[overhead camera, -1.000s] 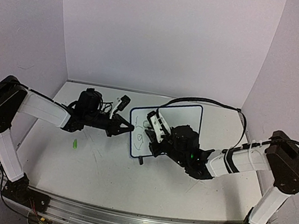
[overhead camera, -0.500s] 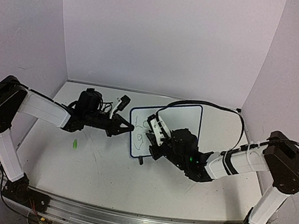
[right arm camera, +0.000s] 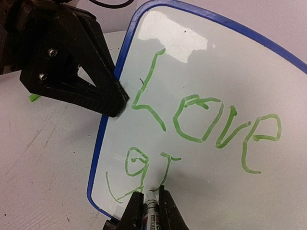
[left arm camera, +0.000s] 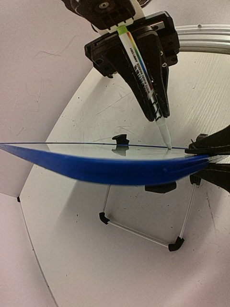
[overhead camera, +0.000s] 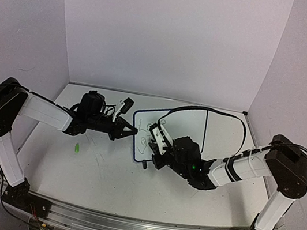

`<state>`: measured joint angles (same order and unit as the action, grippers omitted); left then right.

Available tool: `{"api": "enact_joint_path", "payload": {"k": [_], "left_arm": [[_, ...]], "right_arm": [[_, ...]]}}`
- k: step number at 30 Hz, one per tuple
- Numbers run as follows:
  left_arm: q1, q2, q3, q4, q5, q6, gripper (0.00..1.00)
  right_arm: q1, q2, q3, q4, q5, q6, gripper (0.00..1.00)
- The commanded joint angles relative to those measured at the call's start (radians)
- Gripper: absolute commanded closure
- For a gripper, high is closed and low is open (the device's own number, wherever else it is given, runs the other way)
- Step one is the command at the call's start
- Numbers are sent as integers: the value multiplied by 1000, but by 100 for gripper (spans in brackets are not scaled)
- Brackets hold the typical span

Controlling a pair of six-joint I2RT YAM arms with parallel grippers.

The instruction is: Write a sentence on the whiteboard

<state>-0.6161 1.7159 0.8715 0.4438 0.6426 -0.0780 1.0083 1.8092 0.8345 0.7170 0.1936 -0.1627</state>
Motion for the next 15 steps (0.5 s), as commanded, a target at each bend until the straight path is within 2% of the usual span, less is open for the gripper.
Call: {"api": "enact_joint_path", "payload": {"k": [1, 15], "left_arm": [[8, 8, 34, -48, -56, 76, 100], [8, 10, 36, -51, -55, 76, 100]], "right_arm": [[-3, 27, 26, 21, 60, 2, 100], [-5, -1, 39, 90, 148, -52, 100]]}}
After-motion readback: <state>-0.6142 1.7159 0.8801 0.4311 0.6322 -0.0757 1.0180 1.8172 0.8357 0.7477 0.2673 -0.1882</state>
